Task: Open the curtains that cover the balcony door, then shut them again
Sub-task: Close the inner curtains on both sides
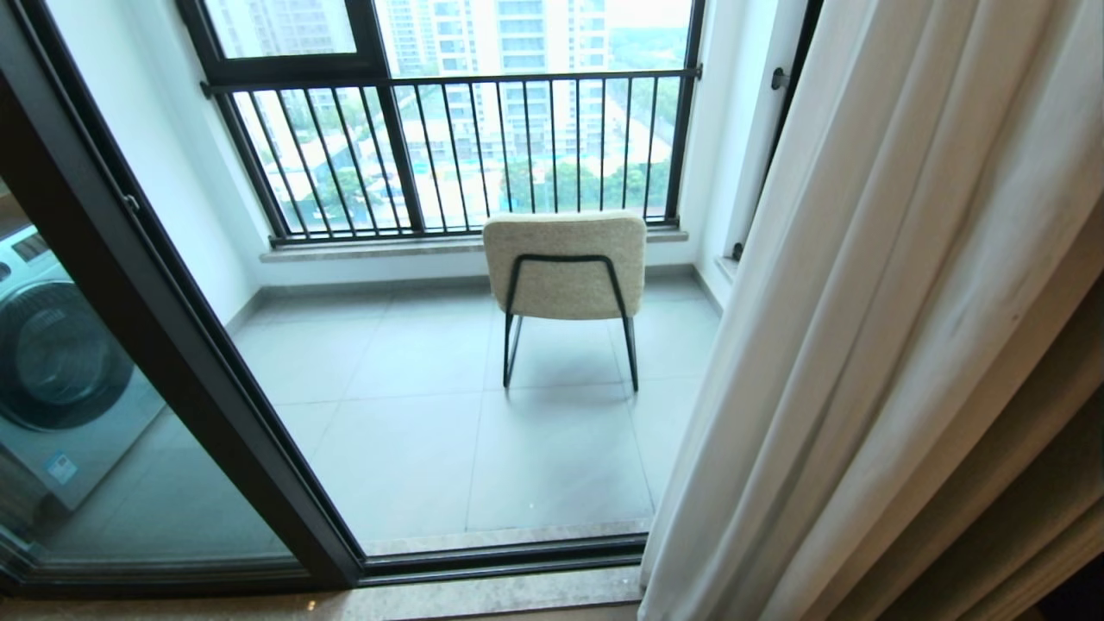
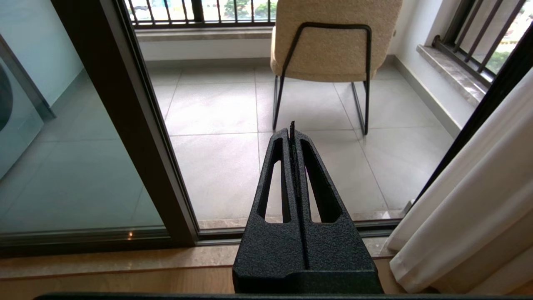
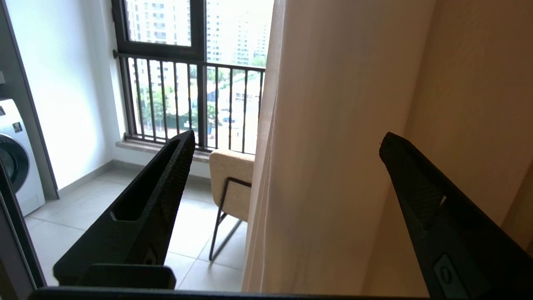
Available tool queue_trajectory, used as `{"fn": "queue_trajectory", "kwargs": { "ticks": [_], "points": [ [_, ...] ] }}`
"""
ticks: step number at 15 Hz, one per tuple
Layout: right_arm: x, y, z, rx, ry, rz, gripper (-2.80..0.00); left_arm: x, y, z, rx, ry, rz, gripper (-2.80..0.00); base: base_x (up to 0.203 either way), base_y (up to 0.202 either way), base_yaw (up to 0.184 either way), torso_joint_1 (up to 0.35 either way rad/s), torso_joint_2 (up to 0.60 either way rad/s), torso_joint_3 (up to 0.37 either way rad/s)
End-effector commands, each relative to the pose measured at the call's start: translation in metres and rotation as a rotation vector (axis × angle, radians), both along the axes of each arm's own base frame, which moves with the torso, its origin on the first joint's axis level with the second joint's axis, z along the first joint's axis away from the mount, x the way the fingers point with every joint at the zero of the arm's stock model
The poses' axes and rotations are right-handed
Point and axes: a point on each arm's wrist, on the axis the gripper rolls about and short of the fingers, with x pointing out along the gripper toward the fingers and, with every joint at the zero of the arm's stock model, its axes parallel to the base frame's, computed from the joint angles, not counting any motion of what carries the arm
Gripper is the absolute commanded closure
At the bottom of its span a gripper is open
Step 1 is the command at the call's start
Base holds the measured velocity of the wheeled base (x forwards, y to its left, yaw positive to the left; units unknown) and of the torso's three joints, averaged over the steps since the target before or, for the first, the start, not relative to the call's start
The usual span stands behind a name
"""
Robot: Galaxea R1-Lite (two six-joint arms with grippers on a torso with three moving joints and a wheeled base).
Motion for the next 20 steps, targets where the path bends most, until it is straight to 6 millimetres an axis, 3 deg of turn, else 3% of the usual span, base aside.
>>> {"fn": "queue_trajectory", "kwargs": {
  "ticks": [1,5,12,20],
  "points": [
    [0.02,-0.001,0.003,-0.003,0.022,0.001,-2.8,0.0,0.0,0.0,0.0,0.0,0.0,0.0,0.0,0.0,0.0,0.0,0.0,0.0],
    [0.044,-0.004,0.019,-0.015,0.0,-0.028,-2.8,0.0,0.0,0.0,0.0,0.0,0.0,0.0,0.0,0.0,0.0,0.0,0.0,0.0],
    [0.068,-0.017,0.024,-0.048,-0.018,-0.16,-2.8,0.0,0.0,0.0,0.0,0.0,0.0,0.0,0.0,0.0,0.0,0.0,0.0,0.0],
    [0.099,-0.022,0.025,-0.039,-0.067,-0.169,-2.8,0.0,0.0,0.0,0.0,0.0,0.0,0.0,0.0,0.0,0.0,0.0,0.0,0.0]
  ]
}}
